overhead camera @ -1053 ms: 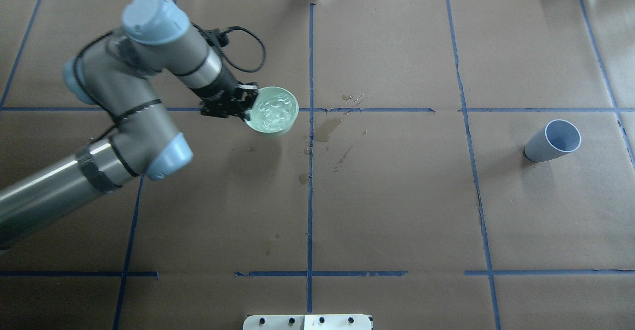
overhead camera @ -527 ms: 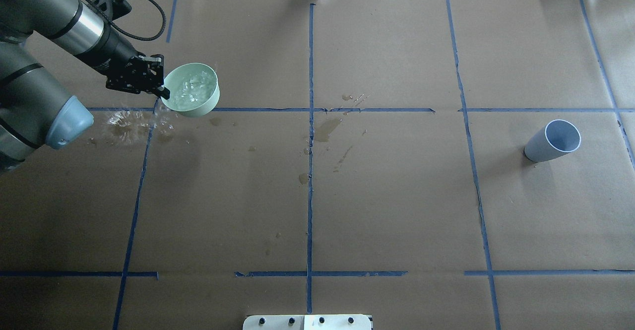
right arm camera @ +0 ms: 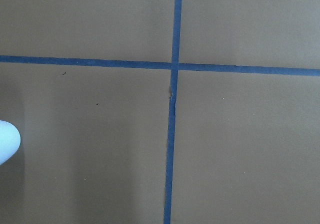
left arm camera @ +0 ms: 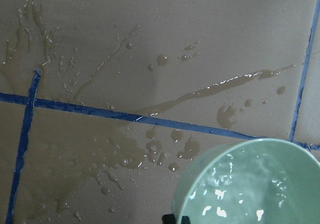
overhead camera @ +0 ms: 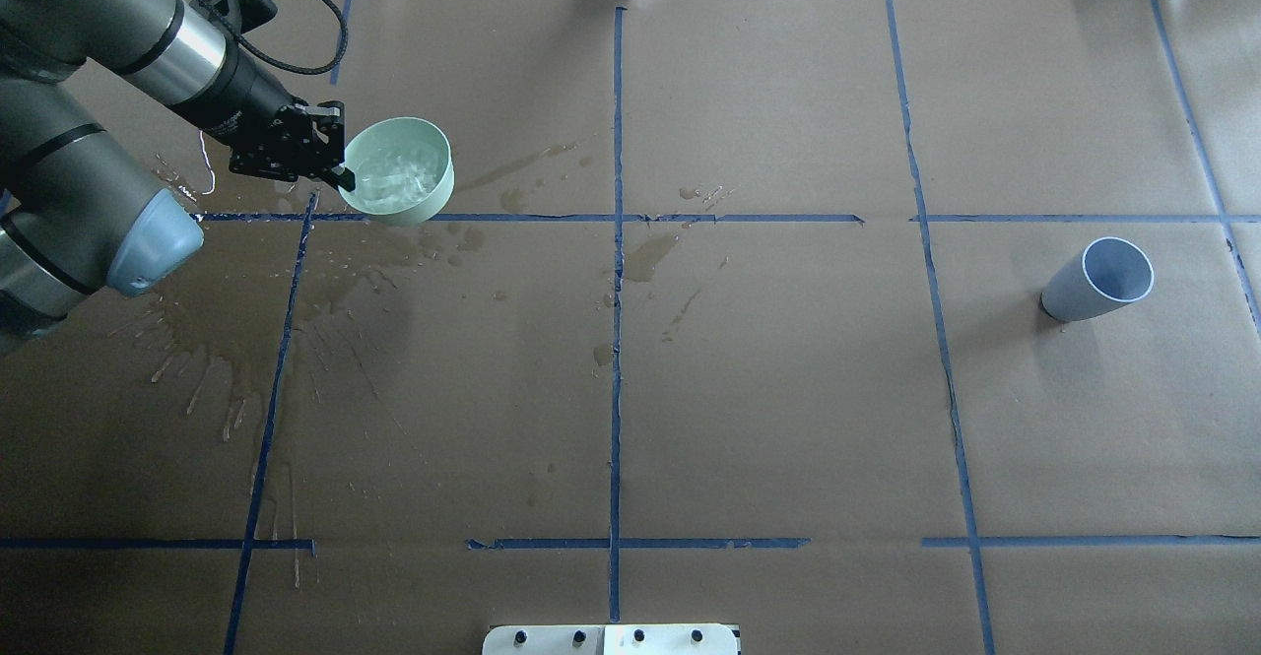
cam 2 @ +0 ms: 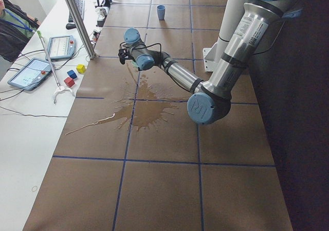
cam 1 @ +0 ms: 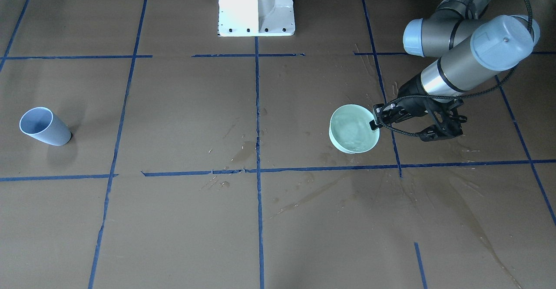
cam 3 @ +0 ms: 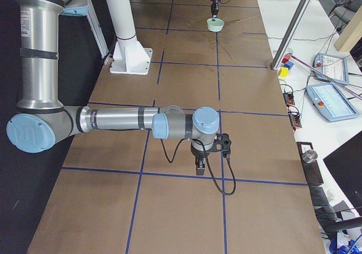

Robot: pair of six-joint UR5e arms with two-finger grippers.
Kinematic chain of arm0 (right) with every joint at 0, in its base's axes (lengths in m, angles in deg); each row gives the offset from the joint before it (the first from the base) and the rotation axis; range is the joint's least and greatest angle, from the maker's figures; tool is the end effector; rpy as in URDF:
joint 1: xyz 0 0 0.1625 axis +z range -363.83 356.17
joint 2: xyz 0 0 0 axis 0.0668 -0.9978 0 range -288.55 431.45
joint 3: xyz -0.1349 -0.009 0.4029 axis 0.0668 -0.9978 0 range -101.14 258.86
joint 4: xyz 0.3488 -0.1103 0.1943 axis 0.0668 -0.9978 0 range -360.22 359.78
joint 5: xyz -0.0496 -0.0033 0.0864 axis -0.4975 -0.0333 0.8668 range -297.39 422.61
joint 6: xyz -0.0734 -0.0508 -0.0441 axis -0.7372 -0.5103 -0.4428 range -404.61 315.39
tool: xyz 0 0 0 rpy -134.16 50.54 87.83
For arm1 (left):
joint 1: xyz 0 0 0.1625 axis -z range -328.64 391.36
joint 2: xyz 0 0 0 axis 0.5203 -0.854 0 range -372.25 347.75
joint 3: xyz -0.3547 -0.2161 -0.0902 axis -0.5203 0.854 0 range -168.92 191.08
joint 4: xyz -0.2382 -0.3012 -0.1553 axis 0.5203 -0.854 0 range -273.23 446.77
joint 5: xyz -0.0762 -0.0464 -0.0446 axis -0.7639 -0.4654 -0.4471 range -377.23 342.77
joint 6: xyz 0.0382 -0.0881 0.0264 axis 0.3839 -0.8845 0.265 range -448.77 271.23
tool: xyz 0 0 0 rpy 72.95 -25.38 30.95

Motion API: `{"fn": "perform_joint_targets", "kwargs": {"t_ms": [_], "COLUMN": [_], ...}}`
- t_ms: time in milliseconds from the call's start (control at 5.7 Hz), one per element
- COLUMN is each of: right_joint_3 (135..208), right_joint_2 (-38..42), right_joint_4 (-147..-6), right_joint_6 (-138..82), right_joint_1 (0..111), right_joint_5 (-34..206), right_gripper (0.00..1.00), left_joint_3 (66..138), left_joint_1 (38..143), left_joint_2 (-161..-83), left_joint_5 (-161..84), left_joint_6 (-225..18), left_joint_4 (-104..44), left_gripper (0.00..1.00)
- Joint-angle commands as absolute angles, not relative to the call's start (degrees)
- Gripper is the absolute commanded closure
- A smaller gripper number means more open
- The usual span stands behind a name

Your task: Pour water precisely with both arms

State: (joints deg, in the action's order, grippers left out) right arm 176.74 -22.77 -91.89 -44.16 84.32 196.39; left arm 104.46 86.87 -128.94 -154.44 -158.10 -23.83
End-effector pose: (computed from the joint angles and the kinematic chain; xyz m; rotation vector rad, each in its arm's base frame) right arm 0.0495 -0.4640 0.6296 0.0176 -0.7645 -0.0364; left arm 0.3160 -0.5665 0.3114 -0.0906 1.1236 -0.1786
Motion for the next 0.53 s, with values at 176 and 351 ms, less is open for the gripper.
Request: {"fn": "perform_joint_targets", "kwargs": {"t_ms": [176,351], "right_joint_3": [176.77,176.77], "right_joint_2": [-22.77,-22.77], "right_joint_4": [-91.89,-91.89], "right_joint_6": [-44.35,-44.44], "right_joint_1": [84.33,84.33], "right_joint_5": [196.38,196.38], "right_gripper": [0.00,0.00], "left_joint_3": [104.59,104.59], "left_joint_1": [86.81,86.81], "left_joint_2": [-128.88,-128.88], "left_joint_5": [-153.29,-153.29], "left_joint_6": [-158.12,-158.12], "left_joint_4": [-23.80,-23.80], "left_gripper": [1.00,1.00]}}
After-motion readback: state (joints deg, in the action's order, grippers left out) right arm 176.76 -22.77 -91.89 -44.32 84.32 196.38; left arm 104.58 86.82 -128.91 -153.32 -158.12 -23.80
